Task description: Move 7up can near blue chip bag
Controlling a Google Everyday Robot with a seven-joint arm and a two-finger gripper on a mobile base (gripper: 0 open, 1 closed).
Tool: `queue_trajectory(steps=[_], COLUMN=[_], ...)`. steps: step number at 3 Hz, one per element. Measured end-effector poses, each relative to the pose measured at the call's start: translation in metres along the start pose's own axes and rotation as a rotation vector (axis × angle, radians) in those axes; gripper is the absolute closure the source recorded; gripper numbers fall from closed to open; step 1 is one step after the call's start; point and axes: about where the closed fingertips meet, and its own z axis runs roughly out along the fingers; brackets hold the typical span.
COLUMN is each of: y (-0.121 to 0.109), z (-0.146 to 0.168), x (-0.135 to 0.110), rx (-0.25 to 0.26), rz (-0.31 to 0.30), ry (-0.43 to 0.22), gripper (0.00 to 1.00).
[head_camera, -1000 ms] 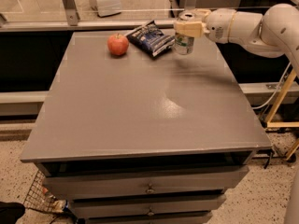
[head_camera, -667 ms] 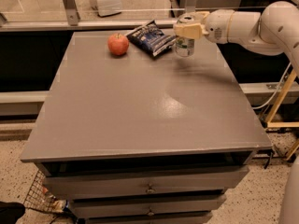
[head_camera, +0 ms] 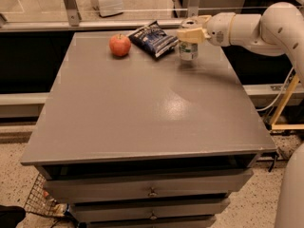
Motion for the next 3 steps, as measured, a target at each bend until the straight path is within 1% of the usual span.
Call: queue_trajectory(steps=[1,2,3], y=[-0.0028,-0.0012,0.0004], z=[0.0001,0.0034,0.0067], x=[0.0049,0.0051,0.0053], rx=[0.006,0.001,-0.004], rz=[-0.007,-0.007,-0.006], ry=[0.014,0.013,0.013], gripper=[1.00,0.82,0.59])
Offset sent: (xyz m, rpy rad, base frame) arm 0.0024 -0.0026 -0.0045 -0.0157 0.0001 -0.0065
